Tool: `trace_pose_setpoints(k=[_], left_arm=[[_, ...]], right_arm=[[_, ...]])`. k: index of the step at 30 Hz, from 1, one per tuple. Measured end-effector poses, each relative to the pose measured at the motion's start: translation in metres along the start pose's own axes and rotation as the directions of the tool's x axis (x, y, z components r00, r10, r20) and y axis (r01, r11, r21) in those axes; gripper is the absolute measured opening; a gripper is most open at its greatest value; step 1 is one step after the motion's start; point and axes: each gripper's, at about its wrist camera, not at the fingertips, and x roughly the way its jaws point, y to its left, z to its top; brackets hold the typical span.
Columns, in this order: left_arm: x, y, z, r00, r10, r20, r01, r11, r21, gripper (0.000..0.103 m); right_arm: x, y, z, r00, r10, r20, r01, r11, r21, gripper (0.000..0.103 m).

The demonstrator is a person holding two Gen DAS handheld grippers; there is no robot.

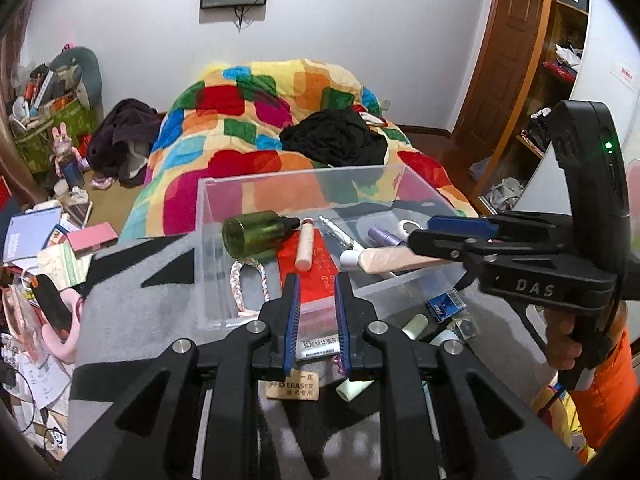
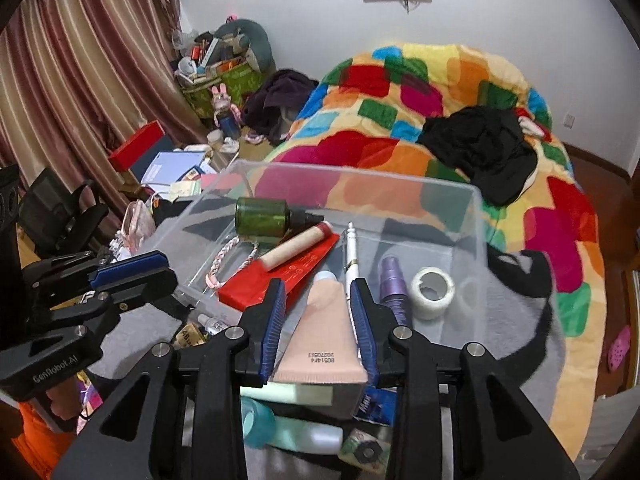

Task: Organize objects
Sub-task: 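Carry the beige tube and peach tube into the clear box and release both, then grasp the tan eraser with the left tool while the right tool grasps the green square box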

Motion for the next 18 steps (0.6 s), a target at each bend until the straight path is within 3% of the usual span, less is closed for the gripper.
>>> trace_pose_setpoints(k=[3, 9, 16, 18], left_arm=[[-0.01, -0.001, -0.004, 1.0, 0.012, 0.019, -0.013, 1.0, 0.009, 0.027], [-0.025, 0.001, -0.02, 0.999, 0.024, 0.03, -0.025, 1.0, 0.014, 0.034], [-0.031, 0.005, -0.041, 0.998, 0.053, 0.023, -0.053, 0.998, 0.021, 0.055], [-0.027, 0.007, -0.049, 0.998, 0.061, 0.002, -0.061, 0.998, 0.02, 0.056]], right_arm=[[-0.015, 0.0, -0.004, 0.999, -0.008, 0.031, 0.008, 1.0, -0.001, 0.033], [-0.04, 0.0, -0.02, 0.996, -0.04, 0.08, 0.041, 0.999, -0.018, 0.043], [-0.052, -0.003, -0.041, 0.994, -0.057, 0.091, 0.058, 0.998, -0.01, 0.053], [-0.052, -0.004, -0.049, 0.995, -0.06, 0.081, 0.061, 0.998, -0.003, 0.056]])
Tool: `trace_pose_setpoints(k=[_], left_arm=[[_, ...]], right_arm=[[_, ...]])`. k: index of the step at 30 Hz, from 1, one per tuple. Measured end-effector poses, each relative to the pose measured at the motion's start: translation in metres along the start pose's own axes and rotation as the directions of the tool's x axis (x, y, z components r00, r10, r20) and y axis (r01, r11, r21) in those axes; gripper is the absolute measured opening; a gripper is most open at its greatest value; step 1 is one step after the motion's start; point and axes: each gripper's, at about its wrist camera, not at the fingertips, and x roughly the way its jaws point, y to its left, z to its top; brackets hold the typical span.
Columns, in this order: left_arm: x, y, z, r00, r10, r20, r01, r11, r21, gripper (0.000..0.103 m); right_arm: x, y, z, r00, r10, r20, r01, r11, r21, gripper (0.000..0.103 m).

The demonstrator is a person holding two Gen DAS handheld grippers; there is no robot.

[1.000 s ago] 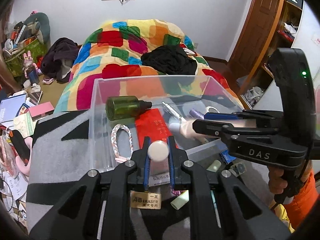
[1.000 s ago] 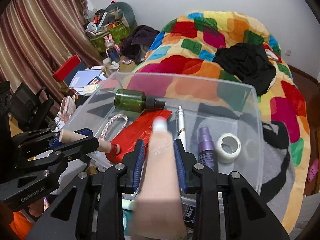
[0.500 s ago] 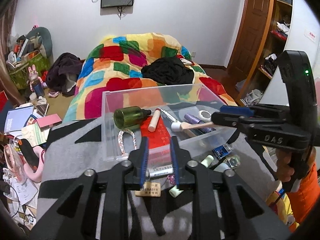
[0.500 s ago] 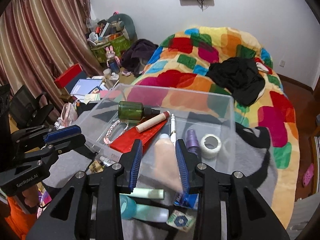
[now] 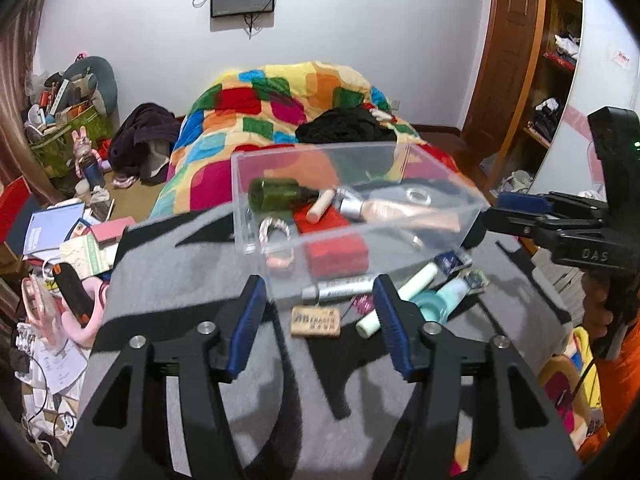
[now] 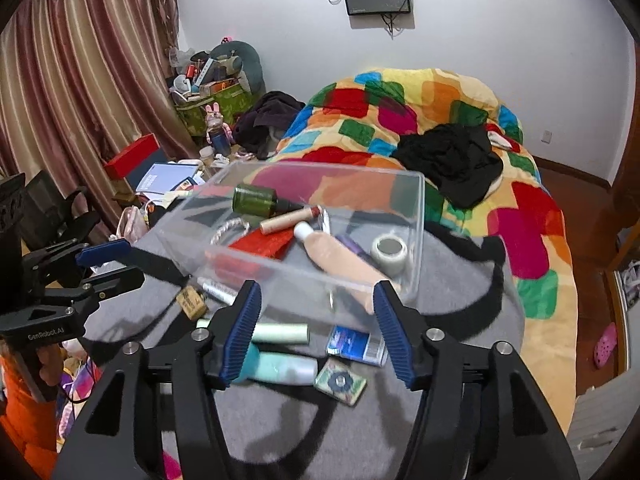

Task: Organize objects
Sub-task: 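Grasp the tan eraser with the left tool while the right tool grasps the green square box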

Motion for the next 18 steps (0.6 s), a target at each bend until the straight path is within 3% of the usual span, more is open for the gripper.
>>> trace_pose_setpoints(k=[7, 18], left_arm=[[0.029, 0.008, -0.023, 0.995, -0.007, -0.102, 0.004, 1.0, -0.029, 0.056], [0.052, 0.012, -0.045, 0.986, -0.008, -0.169, 0.0, 0.999, -0.05, 0.056]], right_arm=[[0.014, -0.013, -0.028, 0.997, -0.016, -0.069, 0.02, 0.999, 0.048, 0.059], [0.038, -0.024, -0.063, 0.987, -0.029, -0.16, 0.043, 0.995, 0.089, 0.059]])
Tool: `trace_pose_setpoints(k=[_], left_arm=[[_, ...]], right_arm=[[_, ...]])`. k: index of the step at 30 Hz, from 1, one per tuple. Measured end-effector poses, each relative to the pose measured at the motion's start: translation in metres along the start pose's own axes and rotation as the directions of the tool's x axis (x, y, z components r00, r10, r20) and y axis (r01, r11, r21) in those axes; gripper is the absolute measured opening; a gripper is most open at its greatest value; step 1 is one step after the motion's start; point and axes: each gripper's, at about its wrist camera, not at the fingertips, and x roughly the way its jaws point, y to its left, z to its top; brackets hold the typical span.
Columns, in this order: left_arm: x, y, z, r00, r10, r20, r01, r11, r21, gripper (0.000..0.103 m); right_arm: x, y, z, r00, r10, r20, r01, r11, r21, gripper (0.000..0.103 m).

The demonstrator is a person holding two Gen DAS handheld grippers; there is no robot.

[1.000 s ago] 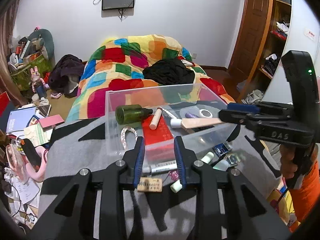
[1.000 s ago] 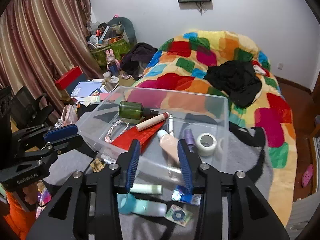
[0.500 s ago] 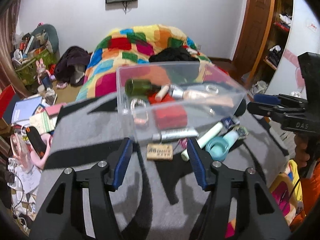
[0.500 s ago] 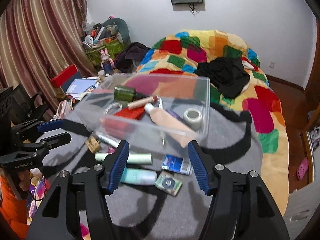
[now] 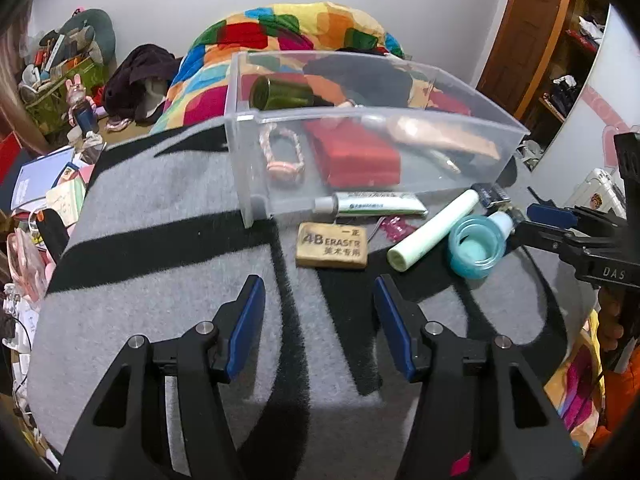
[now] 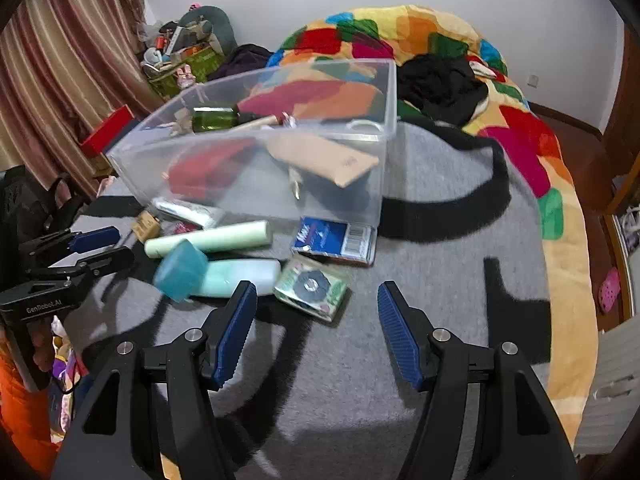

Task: Organize objects
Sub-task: 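Grasp the tan eraser with the left tool while the right tool grasps the green square box, then lower the green square box into the clear box while the left tool drops the eraser in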

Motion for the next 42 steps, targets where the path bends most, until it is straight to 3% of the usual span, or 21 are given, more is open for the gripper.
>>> trace_pose_setpoints(k=[5, 11, 12, 15, 22, 31, 37, 42], left_arm=[[0.003, 0.0, 0.005, 1.0, 0.002, 0.014, -0.002, 1.0, -0.01, 0.056], [0.01, -0.003, 0.013, 1.0, 0.006, 0.027, -0.006, 1.0, -0.016, 0.055], [0.011, -0.003, 0.013, 0.999, 0.008, 0.032, -0.007, 1.0, -0.016, 0.05], [0.011, -0.003, 0.014, 0.999, -0.002, 0.039, 0.002, 1.0, -0.012, 0.039], [0.001, -0.003, 0.011, 0.998, 0.012, 0.067, -0.011, 1.0, -0.004, 0.039], [-0.033, -0.003, 0.015, 0.988, -0.012, 0.156, 0.017, 0.999, -0.033, 0.039], [-0.056, -0.009, 0.031, 0.972, -0.017, 0.234, 0.021, 1.0, -0.019, 0.039], [-0.059, -0.008, 0.045, 0.969, -0.011, 0.249, 0.016, 1.0, -0.019, 0.039]], right_arm=[[0.004, -0.004, -0.001, 1.0, -0.003, 0.004, 0.003, 1.0, 0.016, 0.059], [0.006, -0.005, 0.0, 1.0, -0.016, 0.017, 0.016, 1.0, 0.011, 0.039], [0.005, -0.006, 0.0, 1.0, -0.019, 0.019, 0.019, 1.0, 0.011, 0.035], [0.004, -0.009, -0.001, 1.0, -0.005, 0.023, 0.005, 1.0, 0.023, 0.035], [-0.004, -0.011, -0.002, 0.999, -0.006, 0.039, 0.005, 1.0, 0.027, 0.034], [-0.027, -0.012, 0.004, 0.994, 0.028, 0.109, -0.034, 0.998, 0.06, 0.034], [-0.047, -0.005, 0.02, 0.983, 0.034, 0.18, -0.042, 0.998, 0.04, 0.034], [-0.055, 0.005, 0.041, 0.973, 0.041, 0.228, -0.046, 0.999, 0.017, 0.034]])
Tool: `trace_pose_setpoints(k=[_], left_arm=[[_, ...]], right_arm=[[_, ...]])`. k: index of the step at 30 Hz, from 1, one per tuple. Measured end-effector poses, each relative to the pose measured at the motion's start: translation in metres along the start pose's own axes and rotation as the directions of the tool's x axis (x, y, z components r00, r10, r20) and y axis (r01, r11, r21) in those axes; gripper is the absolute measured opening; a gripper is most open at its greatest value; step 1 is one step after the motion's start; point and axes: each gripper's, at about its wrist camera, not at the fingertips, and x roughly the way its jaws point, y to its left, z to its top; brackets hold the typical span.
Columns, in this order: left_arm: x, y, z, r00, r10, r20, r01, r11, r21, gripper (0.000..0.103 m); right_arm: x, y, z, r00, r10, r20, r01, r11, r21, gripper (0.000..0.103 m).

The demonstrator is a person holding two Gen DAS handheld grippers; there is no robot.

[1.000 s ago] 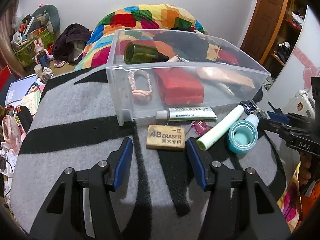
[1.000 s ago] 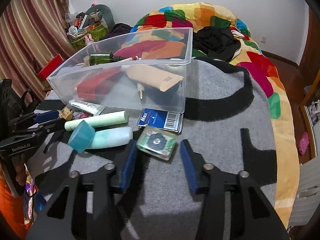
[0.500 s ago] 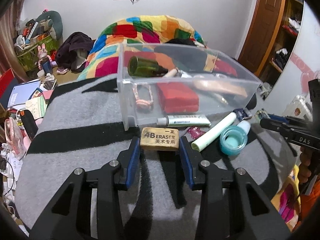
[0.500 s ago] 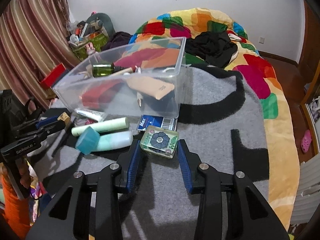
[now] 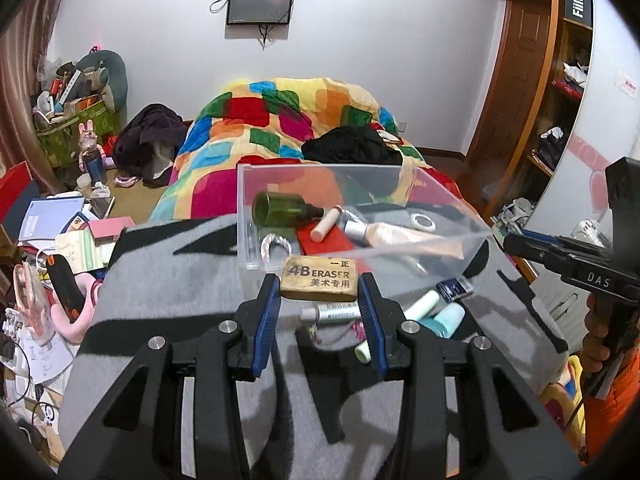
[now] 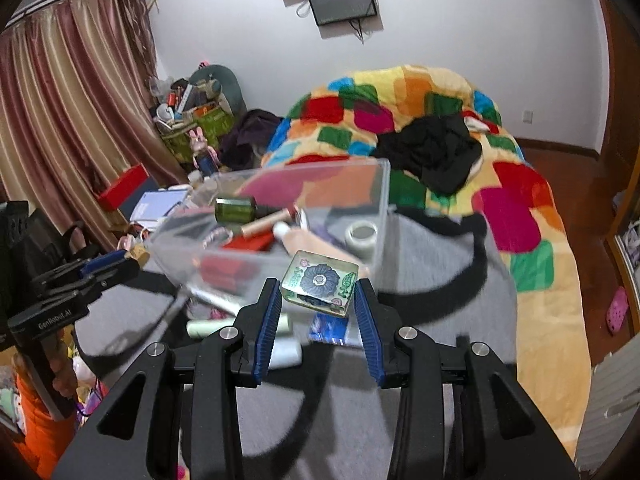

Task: Organize objects
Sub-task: 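Lower the green square box into the clear box while the left tool drops the eraser in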

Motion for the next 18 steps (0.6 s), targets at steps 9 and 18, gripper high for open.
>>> trace_pose_setpoints(k=[9, 18], left_arm=[[0.026, 0.011, 0.02, 0.999, 0.027, -0.023, -0.028, 0.999, -0.018, 0.036], [0.025, 0.024, 0.019, 0.999, 0.026, -0.034, -0.027, 0.999, -0.036, 0.031]], right_arm=[[0.031, 0.013, 0.025, 1.0, -0.004, -0.013, 0.003, 1.0, -0.029, 0.034], [0.059, 0.018, 0.037, 0.999, -0.001, -0.053, -0.001, 0.999, -0.042, 0.034]])
